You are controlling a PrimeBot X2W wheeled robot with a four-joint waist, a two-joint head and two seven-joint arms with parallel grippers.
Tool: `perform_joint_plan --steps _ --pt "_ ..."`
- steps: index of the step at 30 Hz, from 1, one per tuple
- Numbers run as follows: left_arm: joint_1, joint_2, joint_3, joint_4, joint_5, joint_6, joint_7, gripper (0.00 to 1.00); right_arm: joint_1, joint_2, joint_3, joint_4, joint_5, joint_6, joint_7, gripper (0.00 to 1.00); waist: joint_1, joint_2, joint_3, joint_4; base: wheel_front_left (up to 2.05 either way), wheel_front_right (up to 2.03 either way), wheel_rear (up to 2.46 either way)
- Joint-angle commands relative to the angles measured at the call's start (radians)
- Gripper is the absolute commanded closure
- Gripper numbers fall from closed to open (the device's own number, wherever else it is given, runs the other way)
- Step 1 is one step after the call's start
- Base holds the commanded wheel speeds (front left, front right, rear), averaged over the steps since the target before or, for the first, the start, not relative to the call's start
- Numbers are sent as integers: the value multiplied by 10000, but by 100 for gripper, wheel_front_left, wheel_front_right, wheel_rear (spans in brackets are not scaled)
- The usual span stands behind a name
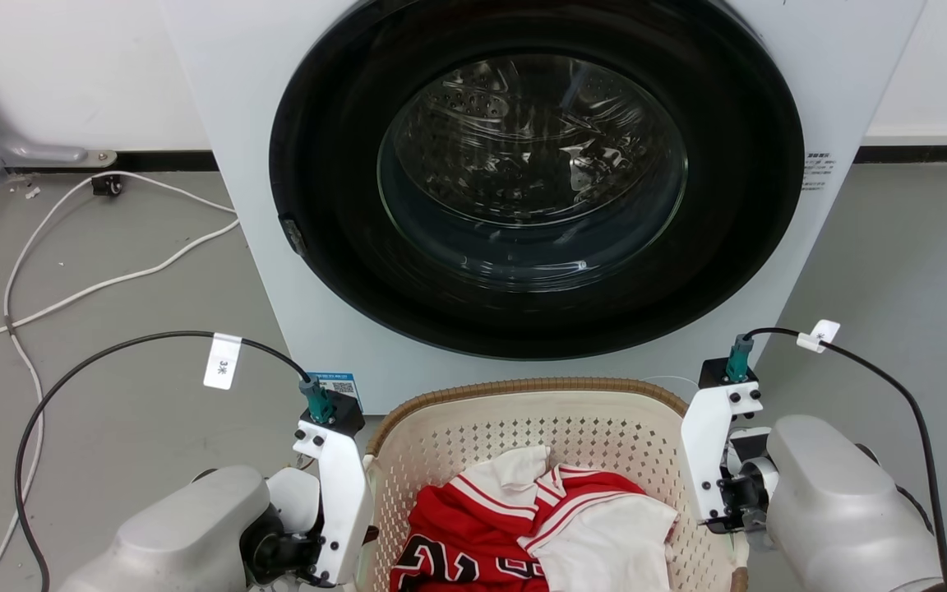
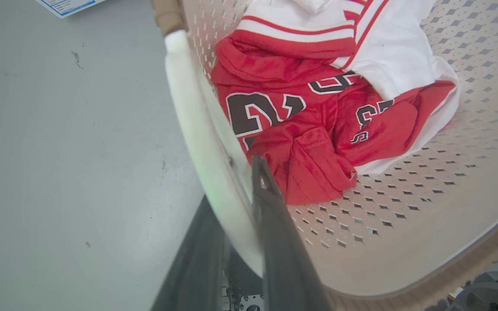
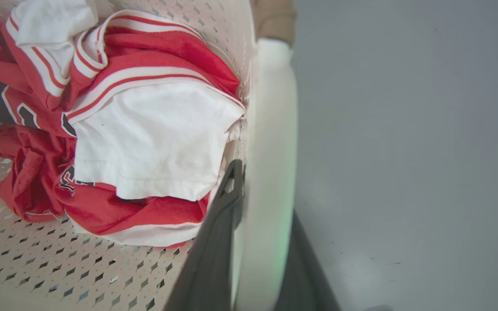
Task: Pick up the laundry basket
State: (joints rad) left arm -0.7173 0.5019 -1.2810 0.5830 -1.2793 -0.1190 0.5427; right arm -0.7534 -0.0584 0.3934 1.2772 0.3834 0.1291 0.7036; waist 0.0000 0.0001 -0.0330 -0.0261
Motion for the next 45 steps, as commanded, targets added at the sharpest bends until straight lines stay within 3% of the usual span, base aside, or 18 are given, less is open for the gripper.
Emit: perform_joint_plan --steps 1,45 --pt "-119 -171 13 -187 -40 -205 -5 100 -117 54 56 -22 -12 28 -68 100 0 -1 1 -2 0 0 0" --pt "-143 -175 12 -169 -91 -207 105 100 -205 32 77 81 98 28 -71 100 0 -1 -44 -10 0 0 0"
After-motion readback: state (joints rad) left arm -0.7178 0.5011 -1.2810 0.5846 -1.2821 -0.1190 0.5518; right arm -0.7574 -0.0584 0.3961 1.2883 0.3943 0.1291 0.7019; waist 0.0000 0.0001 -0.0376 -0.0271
